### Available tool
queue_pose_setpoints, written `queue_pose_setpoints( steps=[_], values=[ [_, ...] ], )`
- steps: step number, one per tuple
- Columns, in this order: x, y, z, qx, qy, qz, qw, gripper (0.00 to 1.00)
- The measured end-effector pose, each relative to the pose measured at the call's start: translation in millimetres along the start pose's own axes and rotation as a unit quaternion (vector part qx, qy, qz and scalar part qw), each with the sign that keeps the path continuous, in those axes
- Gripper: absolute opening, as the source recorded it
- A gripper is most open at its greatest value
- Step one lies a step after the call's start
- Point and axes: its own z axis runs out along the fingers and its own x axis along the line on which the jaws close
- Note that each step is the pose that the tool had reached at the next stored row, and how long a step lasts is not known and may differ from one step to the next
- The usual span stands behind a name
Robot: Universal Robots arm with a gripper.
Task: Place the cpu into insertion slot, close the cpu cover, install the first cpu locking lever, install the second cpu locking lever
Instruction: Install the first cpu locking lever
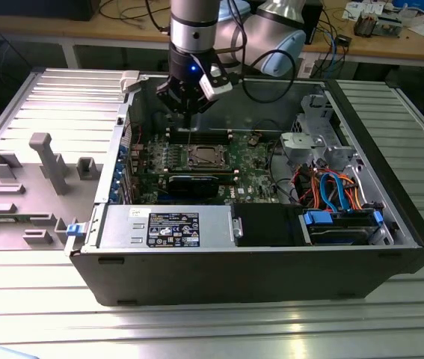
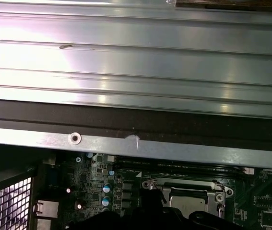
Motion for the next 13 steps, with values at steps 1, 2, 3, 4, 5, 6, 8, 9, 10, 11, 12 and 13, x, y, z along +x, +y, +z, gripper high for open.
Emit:
queue_pose_setpoints(
  steps=[1,2,3,4,5,6,8,9,10,11,12,13],
  values=[
    [-0.5,0.0,0.0,0.0000,0.0000,0.000,1.00000,0.11],
    [-0.9,-0.1,0.0,0.0001,0.0000,0.000,1.00000,0.11],
    [-1.5,-0.1,-0.1,0.0001,0.0000,0.000,1.00000,0.11],
    [-1.9,-0.2,-0.1,0.0001,0.0000,0.000,1.00000,0.11],
    [-2.7,-0.2,-0.1,0.0001,0.0000,0.000,1.00000,0.11],
    [-3.4,-0.3,-0.2,0.0002,0.0000,0.000,1.00000,0.11],
    [-4.1,-0.3,-0.2,0.0002,0.0000,0.000,1.00000,0.11],
    [-4.2,-0.3,-0.2,0.0001,0.0000,0.000,1.00000,0.11],
    [-4.3,-0.3,-0.2,0.0001,0.0000,0.000,1.00000,0.11],
    [-4.6,-0.4,-0.2,0.0002,0.0000,0.000,1.00000,0.11],
    [-4.7,-0.4,-0.2,0.0001,0.0000,0.000,1.00000,0.11],
    [-5.1,-0.4,-0.2,0.0001,0.0000,0.000,1.00000,0.11]
  ],
)
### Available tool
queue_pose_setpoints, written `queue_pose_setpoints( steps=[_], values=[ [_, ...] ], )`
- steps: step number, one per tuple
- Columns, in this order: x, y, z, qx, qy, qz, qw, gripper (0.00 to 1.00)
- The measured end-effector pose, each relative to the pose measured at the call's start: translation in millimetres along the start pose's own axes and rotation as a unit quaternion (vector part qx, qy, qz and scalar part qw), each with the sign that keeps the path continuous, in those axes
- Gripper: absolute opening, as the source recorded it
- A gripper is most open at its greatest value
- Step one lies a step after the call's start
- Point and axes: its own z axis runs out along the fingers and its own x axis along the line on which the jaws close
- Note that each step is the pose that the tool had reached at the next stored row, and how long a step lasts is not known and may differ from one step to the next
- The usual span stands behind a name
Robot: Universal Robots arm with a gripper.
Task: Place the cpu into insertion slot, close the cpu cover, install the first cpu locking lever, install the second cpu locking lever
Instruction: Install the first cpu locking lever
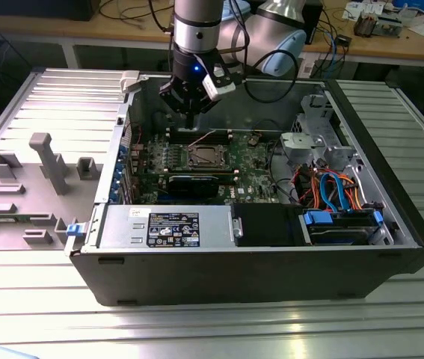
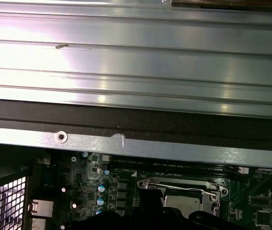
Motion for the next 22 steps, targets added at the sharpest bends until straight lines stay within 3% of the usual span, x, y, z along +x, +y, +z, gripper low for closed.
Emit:
queue_pose_setpoints(
  steps=[22],
  values=[
    [-0.2,0.0,3.2,0.0002,0.0000,0.000,1.00000,0.11]
  ],
)
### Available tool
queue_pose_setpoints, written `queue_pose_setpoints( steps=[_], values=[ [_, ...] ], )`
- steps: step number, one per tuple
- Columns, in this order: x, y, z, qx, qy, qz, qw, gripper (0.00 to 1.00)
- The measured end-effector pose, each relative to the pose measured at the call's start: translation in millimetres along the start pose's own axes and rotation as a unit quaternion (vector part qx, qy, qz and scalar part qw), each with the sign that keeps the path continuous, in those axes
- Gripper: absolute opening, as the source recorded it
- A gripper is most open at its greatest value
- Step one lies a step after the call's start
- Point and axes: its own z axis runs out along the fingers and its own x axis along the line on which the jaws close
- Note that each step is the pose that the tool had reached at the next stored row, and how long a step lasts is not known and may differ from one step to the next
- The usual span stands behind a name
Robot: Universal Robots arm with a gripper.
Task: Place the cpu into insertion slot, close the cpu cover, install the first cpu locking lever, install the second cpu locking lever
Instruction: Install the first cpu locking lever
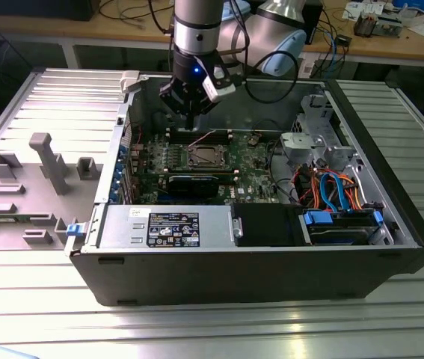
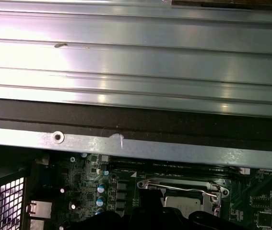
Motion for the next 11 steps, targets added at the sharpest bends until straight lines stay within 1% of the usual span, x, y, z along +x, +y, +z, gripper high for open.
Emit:
queue_pose_setpoints(
  steps=[3,6,11],
  values=[
    [0.0,0.0,1.0,0.0000,0.0000,0.000,1.00000,0.11],
    [-0.2,-0.1,4.1,0.0001,0.0001,0.000,1.00000,0.11],
    [-0.2,-0.1,5.6,0.0001,0.0001,0.000,1.00000,0.11]
  ],
)
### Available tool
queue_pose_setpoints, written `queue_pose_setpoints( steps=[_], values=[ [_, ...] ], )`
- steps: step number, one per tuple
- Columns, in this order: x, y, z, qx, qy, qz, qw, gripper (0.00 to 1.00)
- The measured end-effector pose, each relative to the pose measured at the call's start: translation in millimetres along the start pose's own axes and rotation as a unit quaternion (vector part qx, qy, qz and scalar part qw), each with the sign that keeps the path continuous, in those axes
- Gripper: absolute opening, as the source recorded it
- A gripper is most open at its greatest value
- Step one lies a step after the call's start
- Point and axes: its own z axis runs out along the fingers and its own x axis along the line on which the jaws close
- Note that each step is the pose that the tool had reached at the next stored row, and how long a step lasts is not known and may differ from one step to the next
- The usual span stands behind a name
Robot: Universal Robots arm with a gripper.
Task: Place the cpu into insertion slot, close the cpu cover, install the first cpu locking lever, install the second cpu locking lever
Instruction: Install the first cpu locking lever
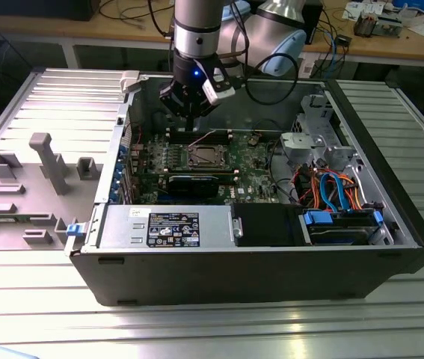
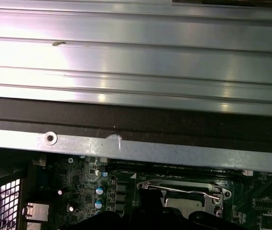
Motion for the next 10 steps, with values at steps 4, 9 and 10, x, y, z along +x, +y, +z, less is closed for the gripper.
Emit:
queue_pose_setpoints(
  steps=[4,9,10],
  values=[
    [0.0,0.0,0.2,0.0000,0.0000,0.000,1.00000,0.11],
    [0.0,0.0,0.7,0.0013,-0.0174,0.000,0.99985,0.11],
    [0.0,0.0,0.8,0.0018,-0.0233,0.000,0.99973,0.11]
  ],
)
